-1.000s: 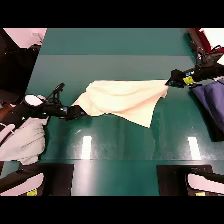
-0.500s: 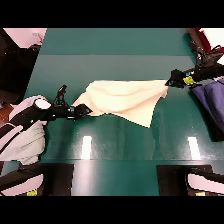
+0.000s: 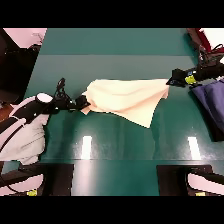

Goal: Fold the shirts.

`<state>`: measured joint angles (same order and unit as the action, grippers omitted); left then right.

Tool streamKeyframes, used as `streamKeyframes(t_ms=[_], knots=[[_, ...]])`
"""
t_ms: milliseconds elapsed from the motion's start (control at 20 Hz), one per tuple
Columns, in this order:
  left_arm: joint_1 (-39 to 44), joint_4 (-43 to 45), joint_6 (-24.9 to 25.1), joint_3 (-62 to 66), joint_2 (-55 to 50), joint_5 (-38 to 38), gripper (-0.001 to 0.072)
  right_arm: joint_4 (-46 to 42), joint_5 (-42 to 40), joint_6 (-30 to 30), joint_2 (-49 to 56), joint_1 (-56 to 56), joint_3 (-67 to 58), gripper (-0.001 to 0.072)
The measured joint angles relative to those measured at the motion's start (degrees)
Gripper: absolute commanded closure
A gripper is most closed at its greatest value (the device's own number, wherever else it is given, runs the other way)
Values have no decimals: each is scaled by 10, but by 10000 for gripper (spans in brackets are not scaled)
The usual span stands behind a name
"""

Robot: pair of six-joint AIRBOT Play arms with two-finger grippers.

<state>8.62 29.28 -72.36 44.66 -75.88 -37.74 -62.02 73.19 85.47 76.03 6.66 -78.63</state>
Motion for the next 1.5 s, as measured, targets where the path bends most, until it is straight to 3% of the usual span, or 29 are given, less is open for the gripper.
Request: streamKeyframes(t_ms=[400, 900, 1200, 1500], knots=[[-104, 113, 22, 269, 95, -85, 680, -8, -33, -4, -137, -84, 0, 701], [-155, 143, 65, 682, 190, -200, 680, 33, -87, -42, -306, -129, -116, 701], [-156, 144, 68, 789, 211, -217, 680, 35, 15, -23, -300, -130, -238, 701], [-157, 164, 67, 694, 166, -230, 680, 34, 170, 30, -188, -130, -224, 701]])
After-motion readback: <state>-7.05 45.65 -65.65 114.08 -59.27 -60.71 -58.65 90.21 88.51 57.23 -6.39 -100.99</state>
